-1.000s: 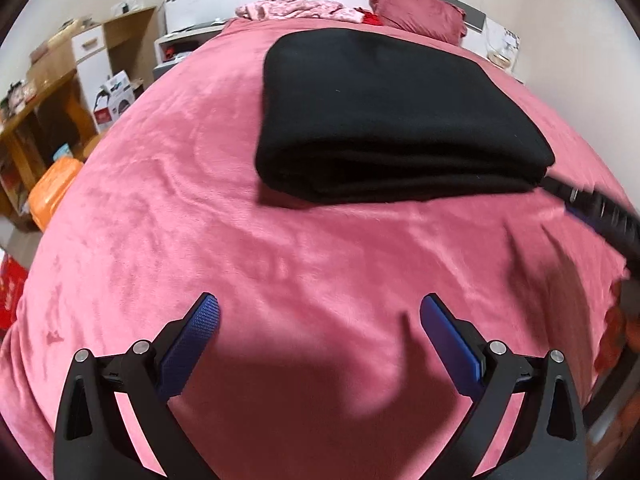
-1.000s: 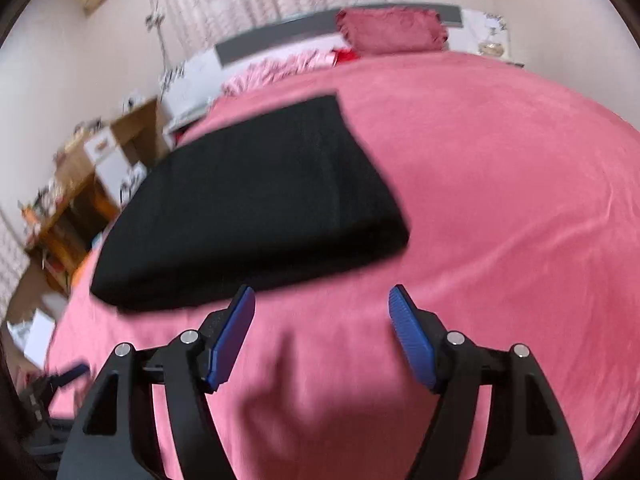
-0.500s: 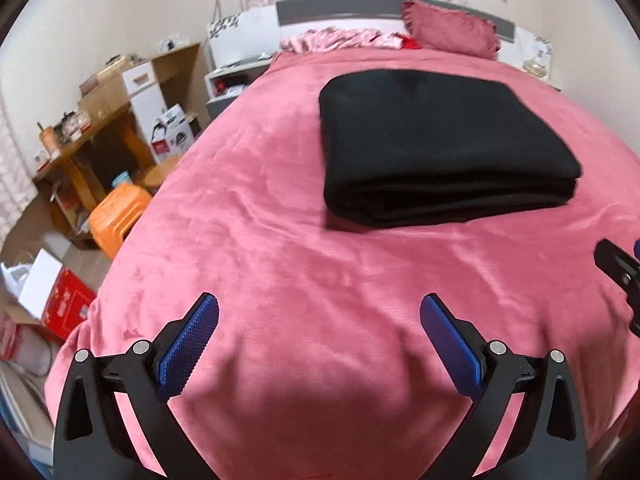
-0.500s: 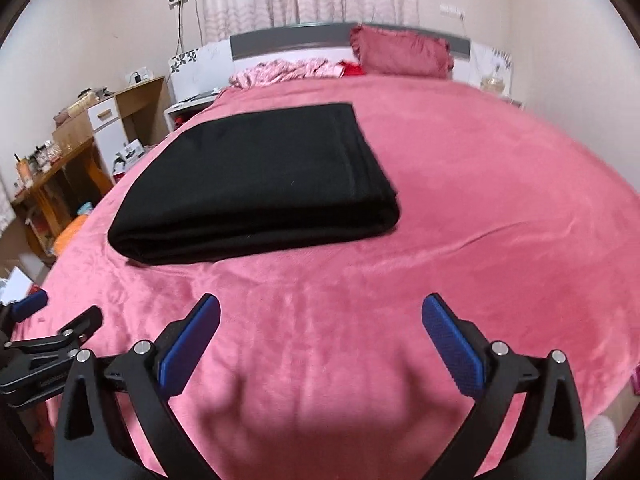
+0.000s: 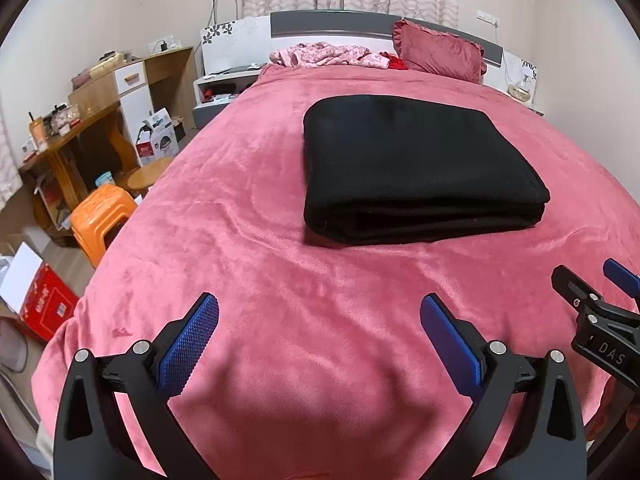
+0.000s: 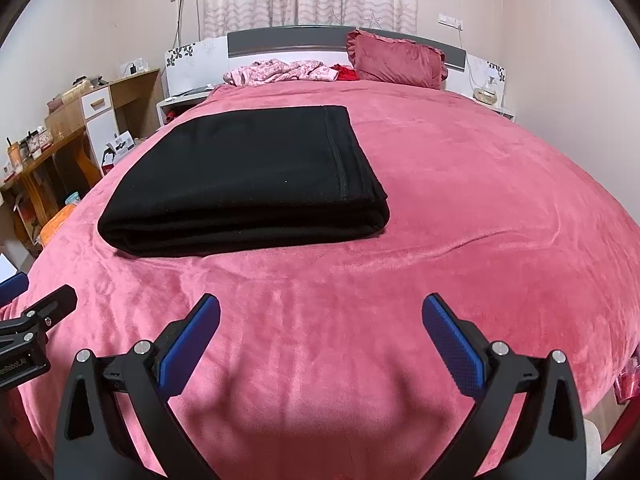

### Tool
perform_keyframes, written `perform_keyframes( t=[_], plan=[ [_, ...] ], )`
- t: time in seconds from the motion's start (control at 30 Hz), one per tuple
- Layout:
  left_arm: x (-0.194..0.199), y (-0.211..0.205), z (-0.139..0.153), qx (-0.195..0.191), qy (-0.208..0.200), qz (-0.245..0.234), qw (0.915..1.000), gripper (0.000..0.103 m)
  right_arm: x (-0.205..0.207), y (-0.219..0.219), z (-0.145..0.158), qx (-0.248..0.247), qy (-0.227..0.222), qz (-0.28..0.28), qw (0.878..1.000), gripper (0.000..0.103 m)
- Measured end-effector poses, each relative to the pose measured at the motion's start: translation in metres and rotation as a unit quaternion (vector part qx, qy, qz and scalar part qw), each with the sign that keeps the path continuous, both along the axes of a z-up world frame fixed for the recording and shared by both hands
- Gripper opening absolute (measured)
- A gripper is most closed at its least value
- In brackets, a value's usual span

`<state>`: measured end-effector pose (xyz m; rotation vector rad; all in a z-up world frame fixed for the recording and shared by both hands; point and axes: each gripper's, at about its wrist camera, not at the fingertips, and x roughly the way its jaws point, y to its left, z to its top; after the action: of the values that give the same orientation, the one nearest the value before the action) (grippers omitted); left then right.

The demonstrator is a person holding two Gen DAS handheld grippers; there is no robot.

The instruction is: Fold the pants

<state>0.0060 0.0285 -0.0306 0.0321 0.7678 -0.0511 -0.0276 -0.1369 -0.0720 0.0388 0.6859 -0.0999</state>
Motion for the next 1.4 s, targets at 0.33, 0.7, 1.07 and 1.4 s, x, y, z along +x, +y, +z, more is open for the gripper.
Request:
perform_keyframes(
  t=[0.33,0.7,1.07,1.4],
  plan=[
    [-0.0033,0.0027,0.0033,0.002,-0.013,0.017,0.9998,0.100,0.0012,-0.0028,-0.0007,0.003,-0.001,-0.002,1.000,0.101],
    [-0.0034,0.0049,0.0016,-0.003,-0.006,0.022,0.9997,0.100,0.0018,-0.0052,-0.0018,0.010,0.000,-0.004,1.000,0.101],
    [-0.0021,0.0051,-0.0003,-0.001,-0.002,0.020,0.9998,0.100,0.0033,-0.0078,-0.0029,0.016,0.005,-0.006,1.000,0.101],
    [-0.0021,0.0057,-0.0008,0.000,0.000,0.020,0.9998,0.100,0.0034,-0.0069,-0.0043,0.016,0.006,-0.005,1.000,0.101]
  ],
)
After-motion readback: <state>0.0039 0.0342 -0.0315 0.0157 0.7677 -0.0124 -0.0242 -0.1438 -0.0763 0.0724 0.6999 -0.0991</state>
